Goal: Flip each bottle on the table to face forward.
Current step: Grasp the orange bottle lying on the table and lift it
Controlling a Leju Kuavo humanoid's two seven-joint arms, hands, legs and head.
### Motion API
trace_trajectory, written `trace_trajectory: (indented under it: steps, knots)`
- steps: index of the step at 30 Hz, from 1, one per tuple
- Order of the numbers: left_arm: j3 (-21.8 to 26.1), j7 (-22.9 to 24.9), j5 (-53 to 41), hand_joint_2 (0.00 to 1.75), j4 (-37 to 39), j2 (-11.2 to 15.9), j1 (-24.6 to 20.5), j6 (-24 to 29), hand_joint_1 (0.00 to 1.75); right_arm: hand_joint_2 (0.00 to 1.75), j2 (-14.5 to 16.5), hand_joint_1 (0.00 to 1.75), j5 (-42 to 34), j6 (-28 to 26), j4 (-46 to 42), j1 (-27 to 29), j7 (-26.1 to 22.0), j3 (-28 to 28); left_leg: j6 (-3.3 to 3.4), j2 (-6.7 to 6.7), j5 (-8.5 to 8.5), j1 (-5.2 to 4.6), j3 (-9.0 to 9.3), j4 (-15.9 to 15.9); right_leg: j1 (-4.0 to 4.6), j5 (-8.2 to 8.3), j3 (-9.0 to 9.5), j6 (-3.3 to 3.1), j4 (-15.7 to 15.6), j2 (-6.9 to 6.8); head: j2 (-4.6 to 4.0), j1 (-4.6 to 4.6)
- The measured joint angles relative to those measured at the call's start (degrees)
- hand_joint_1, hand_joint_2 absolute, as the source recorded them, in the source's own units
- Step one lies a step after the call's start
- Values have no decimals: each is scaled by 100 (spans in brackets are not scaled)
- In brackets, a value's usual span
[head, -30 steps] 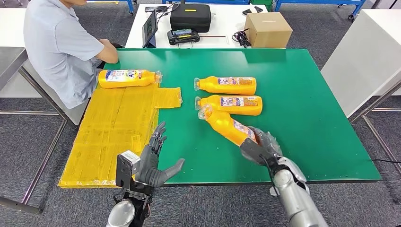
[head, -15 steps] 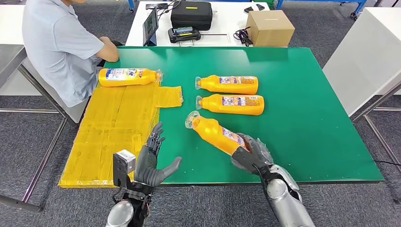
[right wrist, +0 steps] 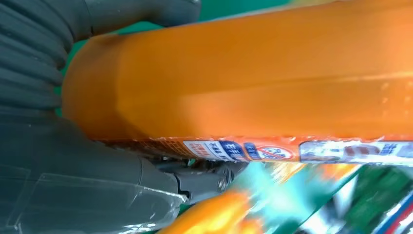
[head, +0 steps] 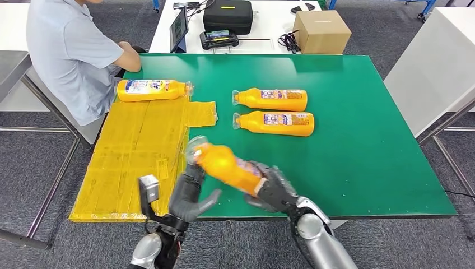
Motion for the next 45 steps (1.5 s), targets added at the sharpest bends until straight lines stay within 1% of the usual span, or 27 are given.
trace_trajectory:
  steps: [4, 8, 10, 14, 18, 19, 20, 22, 23, 24, 30, 32, 33, 34, 36, 37, 38, 39, 43, 45]
  knots:
    - [-27, -127, 208, 175, 436, -2, -140, -177, 0, 175, 81, 175, -250, 48, 3, -91, -113, 313, 4, -6, 6, 1, -5, 1, 1, 0, -5, 1, 0, -10, 0, -1]
    - [-39, -254, 258, 175, 611, -3, -217, -225, 0, 175, 142, 175, -355, 48, 2, -140, -132, 453, 5, -7, 6, 1, -8, 1, 1, 0, -6, 1, 0, -11, 0, -1]
    - [-38, -260, 284, 175, 645, -3, -255, -162, 0, 175, 173, 175, -363, 48, 3, -151, -135, 515, 5, -8, 6, 1, -9, 1, 1, -1, -6, 1, 0, -12, 0, -1]
    - [-17, -231, 366, 175, 711, -3, -319, 162, 0, 175, 239, 175, -364, 35, 4, -156, -141, 599, 5, -9, 6, 1, -10, 1, 1, -1, -7, 0, 0, -13, 0, -1]
    - [-1, -271, 416, 175, 743, -4, -336, 202, 0, 175, 257, 175, -344, 22, 11, -160, -135, 636, 5, -10, 6, 1, -12, 0, 1, -1, -7, 0, 0, -13, 0, 0]
    - [3, -304, 430, 175, 740, -4, -335, 203, 9, 175, 261, 175, -334, 16, 21, -166, -131, 648, 5, -10, 6, 1, -12, 0, 1, -1, -7, 0, 0, -13, 0, 0]
    - [8, -349, 447, 175, 729, -5, -331, 214, 48, 175, 268, 175, -325, 9, 34, -175, -127, 664, 5, -10, 6, 1, -12, 1, 1, -1, -7, 0, 0, -13, 0, 0]
    - [16, -478, 483, 175, 653, -5, -309, 295, 135, 175, 294, 175, -308, -3, 74, -194, -111, 699, 5, -10, 6, 1, -12, 1, 1, -1, -7, 0, 0, -13, 0, -1]
    - [19, -554, 504, 175, 588, -5, -290, 350, 170, 175, 314, 175, -297, -10, 100, -202, -103, 713, 5, -10, 6, 1, -12, 1, 1, -1, -8, 0, 0, -13, 0, -1]
    - [20, -627, 521, 175, 508, -5, -267, 405, 175, 175, 336, 175, -286, -17, 129, -208, -96, 724, 5, -9, 6, 1, -12, 1, 1, -1, -8, 0, 1, -13, 0, -2]
    - [32, -793, 552, 175, 86, -5, -98, 502, 175, 175, 452, 174, -263, -86, 301, -243, -91, 790, 4, -8, 6, 2, -15, 0, 2, -3, -15, -1, 1, -13, 0, -1]
    - [43, -829, 563, 175, -6, -5, -51, 499, 175, 175, 482, 166, -261, -116, 363, -263, -91, 804, 4, -8, 6, 2, -16, 0, 1, -3, -16, -1, 1, -13, 0, -1]
    - [51, -846, 568, 175, -44, -5, -31, 497, 175, 175, 497, 151, -261, -133, 398, -273, -91, 806, 5, -8, 6, 2, -16, 0, 1, -3, -16, -1, 1, -13, 0, -1]
    - [60, -862, 571, 175, -77, -5, -14, 495, 175, 175, 513, 121, -258, -150, 432, -282, -91, 808, 5, -8, 6, 2, -16, 0, 1, -3, -16, -1, 1, -12, 0, -2]
    - [82, -880, 561, 175, -120, -5, 14, 495, 175, 175, 545, 45, -239, -179, 495, -298, -91, 811, 5, -8, 6, 2, -16, 0, 1, -3, -16, -1, 0, -13, 0, -1]
    - [95, -885, 548, 175, -135, -5, 25, 495, 175, 175, 560, 17, -223, -191, 526, -302, -91, 814, 5, -8, 6, 2, -16, 0, 1, -3, -17, -1, 0, -13, 0, -1]
    - [108, -892, 533, 175, -148, -5, 34, 495, 175, 175, 574, 3, -202, -205, 558, -305, -88, 817, 5, -8, 6, 2, -16, 0, 1, -3, -17, -1, 0, -13, 0, -1]
    - [118, -899, 517, 175, -168, -5, 39, 493, 175, 175, 587, 0, -176, -224, 593, -306, -80, 818, 5, -8, 6, 2, -16, 0, 1, -3, -17, -1, 0, -13, 0, -1]
    - [126, -925, 394, 175, -256, -5, 45, 479, 175, 175, 585, 0, -43, -343, 739, -287, -9, 807, 5, -8, 6, 1, -19, 0, 1, -2, -18, -1, 1, -14, 0, 1]
    - [125, -935, 175, 175, -287, -5, 45, 547, 175, 175, 579, 0, 56, -457, 797, -270, 34, 802, 5, -5, 6, 1, -19, 0, 1, -2, -20, -1, 0, -13, 0, 0]
